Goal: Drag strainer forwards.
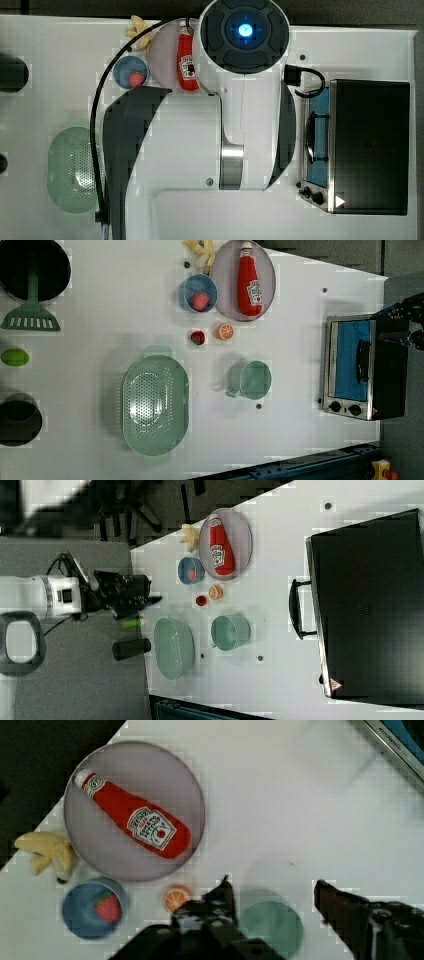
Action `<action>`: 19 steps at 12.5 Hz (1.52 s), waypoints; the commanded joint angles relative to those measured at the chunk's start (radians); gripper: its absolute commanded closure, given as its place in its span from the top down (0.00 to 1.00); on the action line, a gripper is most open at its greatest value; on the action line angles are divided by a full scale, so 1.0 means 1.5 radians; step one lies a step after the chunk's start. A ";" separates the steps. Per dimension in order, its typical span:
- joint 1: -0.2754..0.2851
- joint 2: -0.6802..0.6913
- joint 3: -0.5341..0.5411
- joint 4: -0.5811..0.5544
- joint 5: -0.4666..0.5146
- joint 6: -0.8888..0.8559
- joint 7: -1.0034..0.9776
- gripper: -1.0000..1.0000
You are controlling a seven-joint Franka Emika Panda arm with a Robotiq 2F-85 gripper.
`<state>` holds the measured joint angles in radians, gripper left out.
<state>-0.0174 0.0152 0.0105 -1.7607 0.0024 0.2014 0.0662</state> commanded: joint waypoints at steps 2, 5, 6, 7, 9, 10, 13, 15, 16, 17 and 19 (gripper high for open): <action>-0.043 -0.237 0.020 -0.132 0.016 -0.117 0.027 0.90; -0.033 -0.221 0.065 -0.132 0.017 -0.116 0.034 1.00; -0.029 -0.211 0.087 -0.132 0.017 -0.114 0.045 1.00; -0.025 -0.199 0.115 -0.133 0.017 -0.105 0.063 1.00; -0.017 -0.166 0.177 -0.133 0.017 -0.074 0.112 1.00; -0.014 -0.146 0.210 -0.133 0.017 -0.053 0.140 1.00; -0.011 -0.072 0.303 -0.134 0.017 0.020 0.267 1.00; -0.010 -0.013 0.351 -0.135 0.017 0.067 0.349 1.00; -0.009 0.015 0.370 -0.137 0.015 0.087 0.389 1.00; -0.008 0.041 0.384 -0.141 0.015 0.107 0.432 1.00; 0.000 0.089 0.401 -0.153 0.011 0.151 0.506 1.00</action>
<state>0.0033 0.1844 0.6128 -1.9980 0.0349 0.4033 0.6865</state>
